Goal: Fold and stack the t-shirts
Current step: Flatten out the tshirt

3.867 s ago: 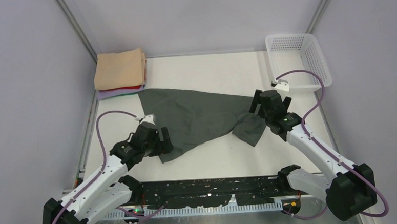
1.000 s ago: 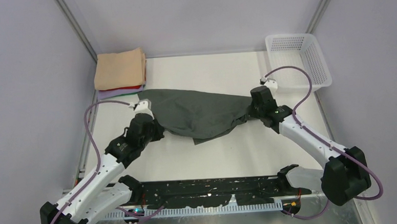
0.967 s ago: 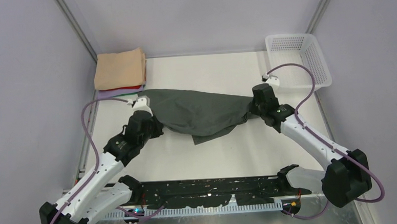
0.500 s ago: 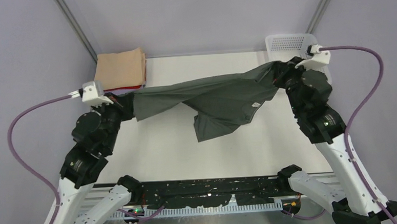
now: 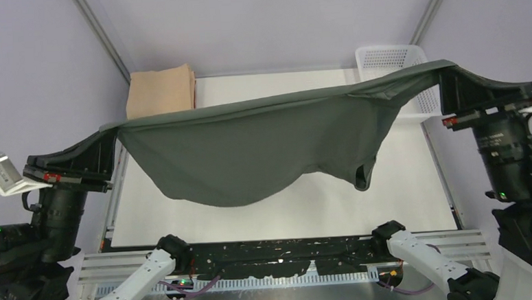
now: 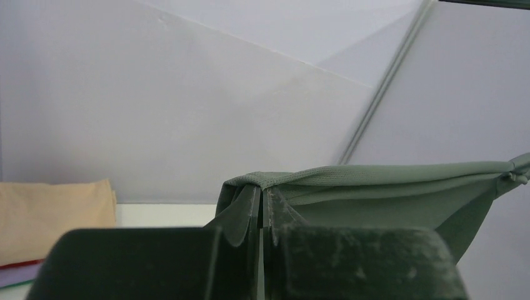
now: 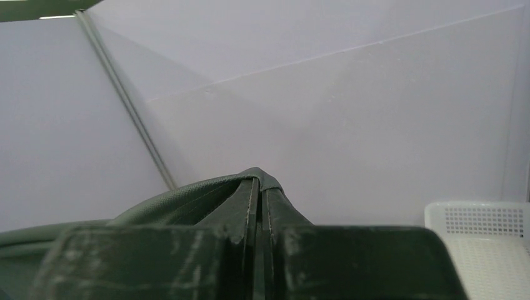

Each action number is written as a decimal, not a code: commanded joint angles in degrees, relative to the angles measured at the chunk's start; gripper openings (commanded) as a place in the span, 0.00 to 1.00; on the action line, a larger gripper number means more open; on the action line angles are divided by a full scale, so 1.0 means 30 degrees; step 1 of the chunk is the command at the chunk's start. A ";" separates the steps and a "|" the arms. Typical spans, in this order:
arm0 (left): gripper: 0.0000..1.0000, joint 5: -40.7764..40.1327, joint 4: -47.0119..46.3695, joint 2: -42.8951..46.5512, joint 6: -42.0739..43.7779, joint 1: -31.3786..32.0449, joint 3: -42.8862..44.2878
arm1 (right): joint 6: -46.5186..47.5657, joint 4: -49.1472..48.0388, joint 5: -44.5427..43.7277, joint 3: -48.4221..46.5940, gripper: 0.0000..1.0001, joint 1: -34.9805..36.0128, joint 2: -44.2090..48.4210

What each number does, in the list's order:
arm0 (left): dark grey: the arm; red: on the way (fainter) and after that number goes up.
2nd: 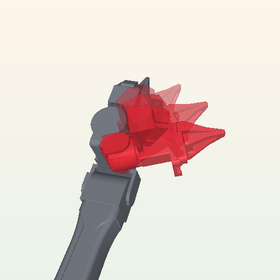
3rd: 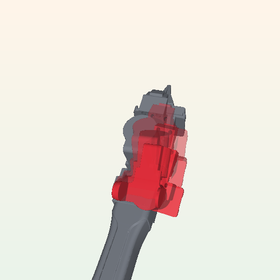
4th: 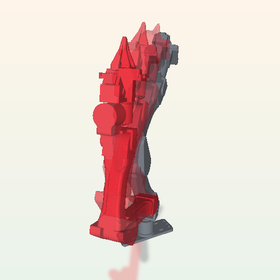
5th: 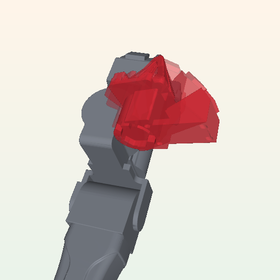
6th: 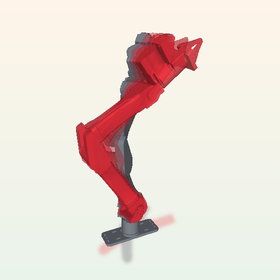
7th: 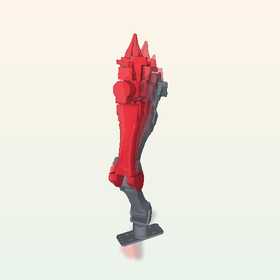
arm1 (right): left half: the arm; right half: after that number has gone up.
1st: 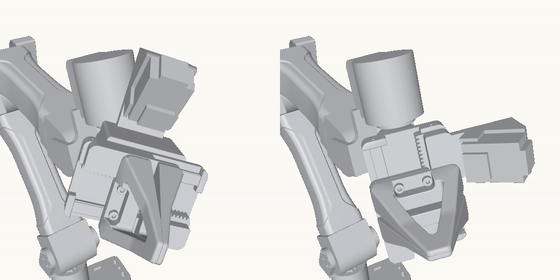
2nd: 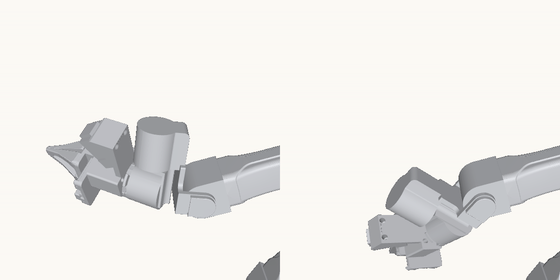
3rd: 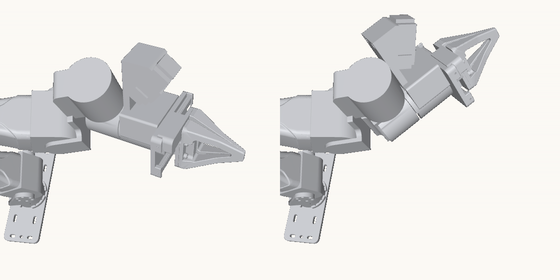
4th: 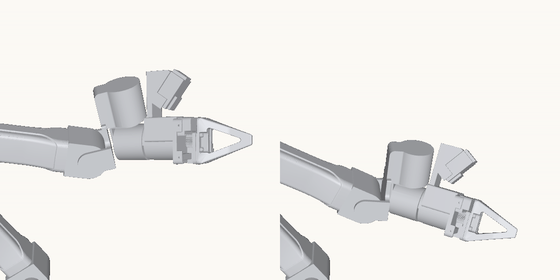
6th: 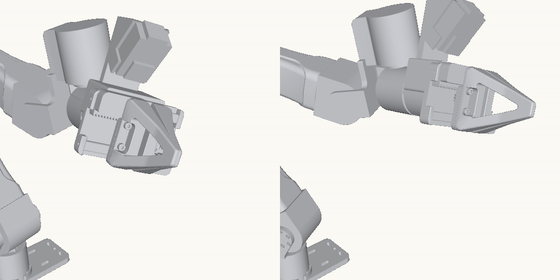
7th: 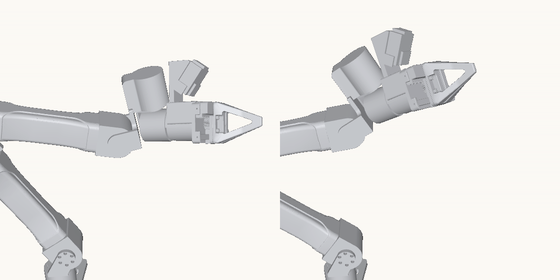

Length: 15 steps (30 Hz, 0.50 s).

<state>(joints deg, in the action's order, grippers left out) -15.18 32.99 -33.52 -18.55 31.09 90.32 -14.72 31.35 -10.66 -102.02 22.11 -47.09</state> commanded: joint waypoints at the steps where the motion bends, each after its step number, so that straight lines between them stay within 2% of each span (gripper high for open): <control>1: 0.00 0.2372 0.1434 -0.0508 0.0584 -0.0099 0.1701 | 0.0869 0.1674 0.1741 -0.2150 0.05 -0.0049 0.0352; 5: 0.00 0.2555 0.1333 -0.0261 0.0321 -0.0086 0.1526 | 0.1065 0.2092 0.1926 -0.2388 0.05 -0.0045 0.0815; 8: 0.00 0.1829 0.0961 -0.0210 0.0183 -0.0086 0.0547 | 0.1083 0.1959 0.0662 -0.1397 0.05 -0.0045 0.1103; 11: 0.00 -0.0369 0.0597 -0.0565 0.0176 -0.0081 -0.0762 | 0.1256 0.1436 -0.1044 -0.0252 0.05 -0.0045 0.1017; 15: 0.00 -0.4076 -0.1066 -0.1212 0.0040 -0.0088 -0.4298 | 0.1546 0.0412 -0.3819 0.2628 0.05 -0.0061 0.0285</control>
<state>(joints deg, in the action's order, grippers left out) -14.48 34.39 -33.74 -18.83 31.09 85.38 -11.90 35.81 -11.75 -100.40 22.11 -42.94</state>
